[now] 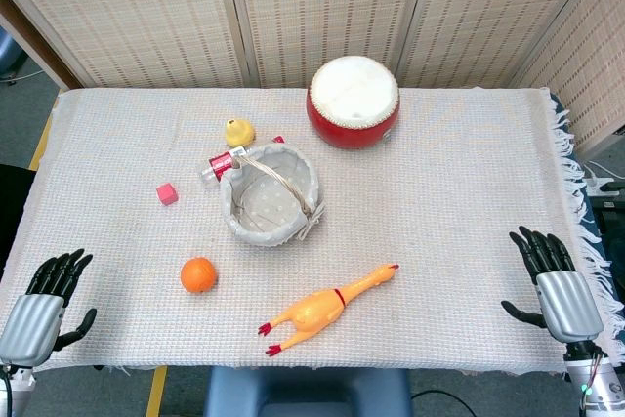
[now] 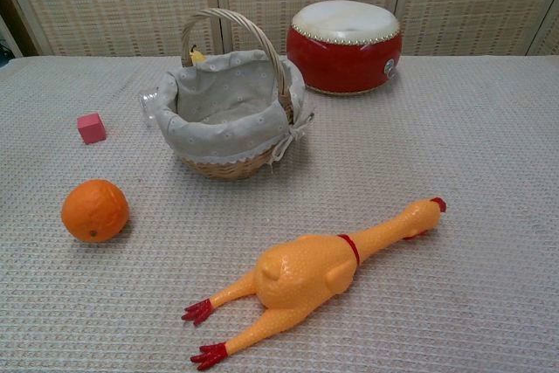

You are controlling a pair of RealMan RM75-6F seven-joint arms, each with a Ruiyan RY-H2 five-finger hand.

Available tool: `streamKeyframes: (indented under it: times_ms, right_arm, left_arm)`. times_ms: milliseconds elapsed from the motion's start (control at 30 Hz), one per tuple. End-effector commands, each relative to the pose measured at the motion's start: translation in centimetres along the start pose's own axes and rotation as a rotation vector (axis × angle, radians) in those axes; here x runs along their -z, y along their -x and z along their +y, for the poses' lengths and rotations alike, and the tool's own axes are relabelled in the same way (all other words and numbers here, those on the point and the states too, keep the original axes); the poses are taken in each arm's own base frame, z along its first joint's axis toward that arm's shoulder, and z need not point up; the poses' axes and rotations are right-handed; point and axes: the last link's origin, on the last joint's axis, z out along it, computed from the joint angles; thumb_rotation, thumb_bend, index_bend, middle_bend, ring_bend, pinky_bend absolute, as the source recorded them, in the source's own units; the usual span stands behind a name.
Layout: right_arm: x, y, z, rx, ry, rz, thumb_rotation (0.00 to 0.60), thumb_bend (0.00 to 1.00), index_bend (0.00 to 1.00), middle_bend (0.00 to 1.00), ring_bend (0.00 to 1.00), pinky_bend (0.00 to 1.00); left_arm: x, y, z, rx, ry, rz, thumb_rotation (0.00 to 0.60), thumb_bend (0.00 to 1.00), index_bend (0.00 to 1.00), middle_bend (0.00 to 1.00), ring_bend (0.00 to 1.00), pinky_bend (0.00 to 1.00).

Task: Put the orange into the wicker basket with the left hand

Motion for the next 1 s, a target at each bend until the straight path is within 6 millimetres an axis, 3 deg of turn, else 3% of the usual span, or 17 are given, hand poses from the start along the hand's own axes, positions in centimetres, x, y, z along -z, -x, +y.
streamKeyframes:
  times_ms: [33, 267, 500, 733, 1000]
  right_arm:
    - [0.0, 0.0, 0.0, 0.0, -0.001, 0.0, 0.6, 0.03, 0.0, 0.0, 0.0, 0.0]
    - [0.0, -0.1, 0.0, -0.009, 0.001, 0.002, 0.6, 0.03, 0.0, 0.0, 0.0, 0.0]
    - [-0.1, 0.0, -0.1, -0.026, -0.003, -0.008, 0.6, 0.03, 0.0, 0.0, 0.0, 0.0]
    - [-0.2, -0.1, 0.1, -0.049, 0.009, -0.013, 0.6, 0.03, 0.0, 0.0, 0.0, 0.0]
    - [-0.3, 0.0, 0.0, -0.062, 0.014, -0.023, 0.6, 0.03, 0.0, 0.0, 0.0, 0.0]
  left_arm:
    - [0.0, 0.0, 0.0, 0.0, 0.0, -0.004, 0.6, 0.37, 0.0, 0.0, 0.0, 0.06]
    - [-0.9, 0.4, 0.9, -0.038, 0.074, -0.062, 0.6, 0.38, 0.0, 0.0, 0.0, 0.05]
    - [-3.6, 0.4, 4.5, -0.139, 0.233, -0.183, 0.6, 0.33, 0.0, 0.0, 0.0, 0.04]
    - [-6.8, 2.2, 7.9, -0.271, 0.348, -0.305, 0.6, 0.33, 0.0, 0.0, 0.0, 0.04]
    - [-8.7, 3.6, 10.0, -0.31, 0.387, -0.339, 0.6, 0.33, 0.0, 0.0, 0.0, 0.04]
